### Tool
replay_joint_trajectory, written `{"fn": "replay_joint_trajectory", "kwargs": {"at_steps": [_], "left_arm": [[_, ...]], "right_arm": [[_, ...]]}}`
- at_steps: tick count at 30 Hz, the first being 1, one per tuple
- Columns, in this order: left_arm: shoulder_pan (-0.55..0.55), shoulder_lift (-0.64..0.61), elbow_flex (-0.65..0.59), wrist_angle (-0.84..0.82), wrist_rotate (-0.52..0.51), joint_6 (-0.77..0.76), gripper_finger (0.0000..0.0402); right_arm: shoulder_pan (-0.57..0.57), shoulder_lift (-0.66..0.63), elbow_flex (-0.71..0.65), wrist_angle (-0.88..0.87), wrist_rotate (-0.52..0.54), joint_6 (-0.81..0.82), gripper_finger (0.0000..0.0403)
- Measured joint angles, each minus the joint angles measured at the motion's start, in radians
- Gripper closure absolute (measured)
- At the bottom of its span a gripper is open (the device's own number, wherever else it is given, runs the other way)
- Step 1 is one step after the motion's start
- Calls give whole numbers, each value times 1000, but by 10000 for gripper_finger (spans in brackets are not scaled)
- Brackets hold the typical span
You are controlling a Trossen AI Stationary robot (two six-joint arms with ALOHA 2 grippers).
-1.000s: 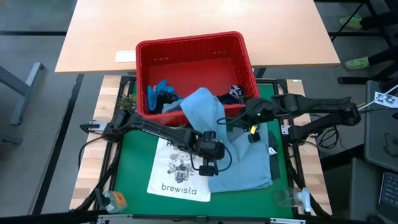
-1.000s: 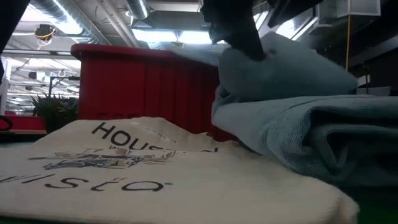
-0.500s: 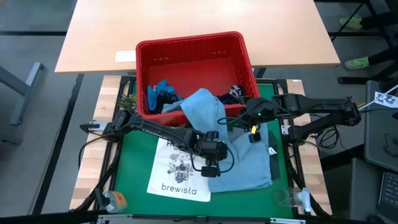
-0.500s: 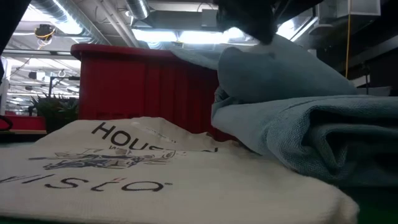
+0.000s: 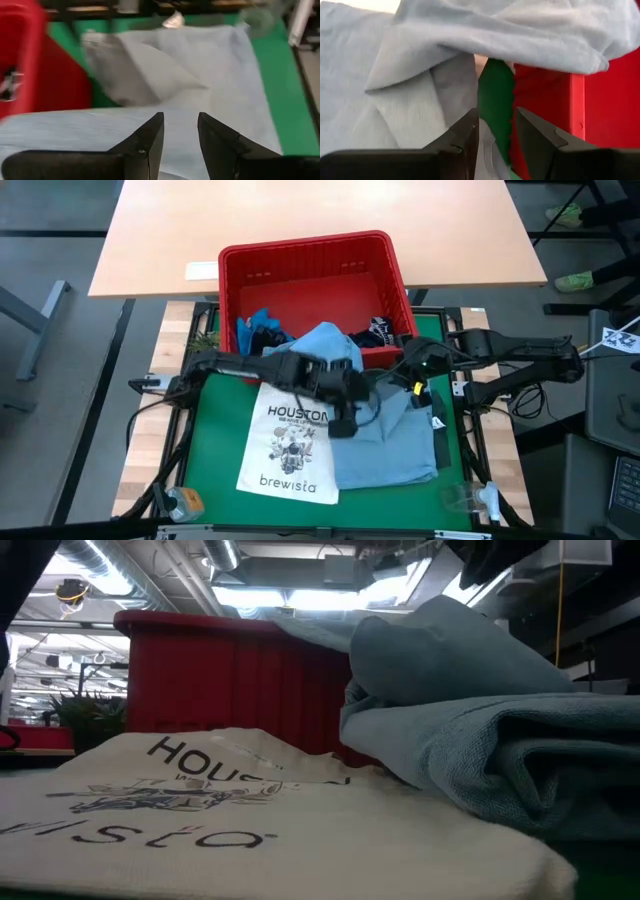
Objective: Fold Laundry from Bin
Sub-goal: Fold the light blue jeans
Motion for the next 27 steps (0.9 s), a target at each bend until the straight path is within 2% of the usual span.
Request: {"fn": "replay_joint_trajectory", "kwargs": {"at_steps": [6,14,17,27], "left_arm": [[147,0,6,-21,10,-105,286],[333,0,6,-23,146,-359,286],[367,0,3,-34,188,-423,286],[388,0,-100,-39,199,-504,286]], "right_arm": [[-1,-39,0,-89,9,-30,276],[0,-109,0,-175,161,-31,276],[0,-128,0,-184,167,-31,276],[0,-136,0,-184,167,-56,276]]}}
